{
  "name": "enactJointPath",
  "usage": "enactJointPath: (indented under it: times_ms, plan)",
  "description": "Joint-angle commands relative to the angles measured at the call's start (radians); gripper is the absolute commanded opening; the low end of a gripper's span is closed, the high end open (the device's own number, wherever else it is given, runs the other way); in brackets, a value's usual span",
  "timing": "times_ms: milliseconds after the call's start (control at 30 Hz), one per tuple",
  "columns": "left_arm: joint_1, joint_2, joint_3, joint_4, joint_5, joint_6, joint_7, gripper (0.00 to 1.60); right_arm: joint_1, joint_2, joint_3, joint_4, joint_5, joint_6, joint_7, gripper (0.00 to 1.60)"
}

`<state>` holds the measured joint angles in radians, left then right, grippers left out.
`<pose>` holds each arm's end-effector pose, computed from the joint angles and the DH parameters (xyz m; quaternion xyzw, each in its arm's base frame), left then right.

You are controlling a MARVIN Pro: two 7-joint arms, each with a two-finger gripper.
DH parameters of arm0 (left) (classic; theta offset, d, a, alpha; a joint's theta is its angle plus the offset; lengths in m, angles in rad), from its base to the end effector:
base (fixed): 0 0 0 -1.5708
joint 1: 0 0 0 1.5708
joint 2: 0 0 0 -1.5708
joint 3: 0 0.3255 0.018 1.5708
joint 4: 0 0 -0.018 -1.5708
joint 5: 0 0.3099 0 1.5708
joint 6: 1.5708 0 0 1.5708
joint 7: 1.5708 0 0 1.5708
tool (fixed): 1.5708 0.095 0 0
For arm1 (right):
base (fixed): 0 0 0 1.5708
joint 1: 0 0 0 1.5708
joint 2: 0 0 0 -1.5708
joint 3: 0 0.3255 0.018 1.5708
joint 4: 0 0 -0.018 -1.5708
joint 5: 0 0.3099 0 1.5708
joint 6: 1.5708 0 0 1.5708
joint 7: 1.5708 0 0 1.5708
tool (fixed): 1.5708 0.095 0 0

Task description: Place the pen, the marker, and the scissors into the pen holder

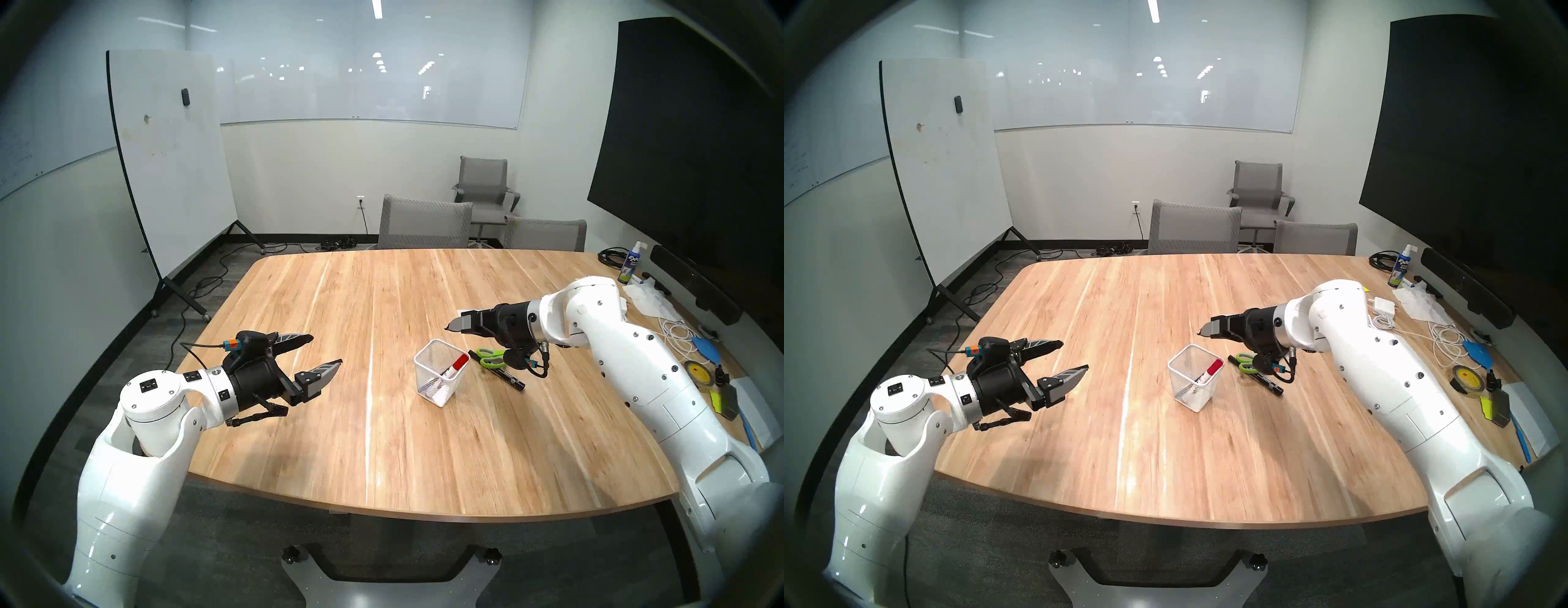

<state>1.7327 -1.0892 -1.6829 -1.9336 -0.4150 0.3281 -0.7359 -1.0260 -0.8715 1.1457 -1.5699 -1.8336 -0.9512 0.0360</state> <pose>0.3439 0.0722 -0.2512 0.7008 -0.2850 0.6022 0.2548 0.4931 -0.0641 -0.1992 -0.0954 0.8821 0.2810 0.3658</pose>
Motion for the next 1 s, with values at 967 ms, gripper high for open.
enactJointPath:
  times_ms: [967]
  plan:
    - [-0.001, 0.002, -0.001, -0.015, 0.001, 0.000, 0.000, 1.60, -0.040, -0.037, 0.120, 0.039, 0.161, -0.009, 0.204, 1.60]
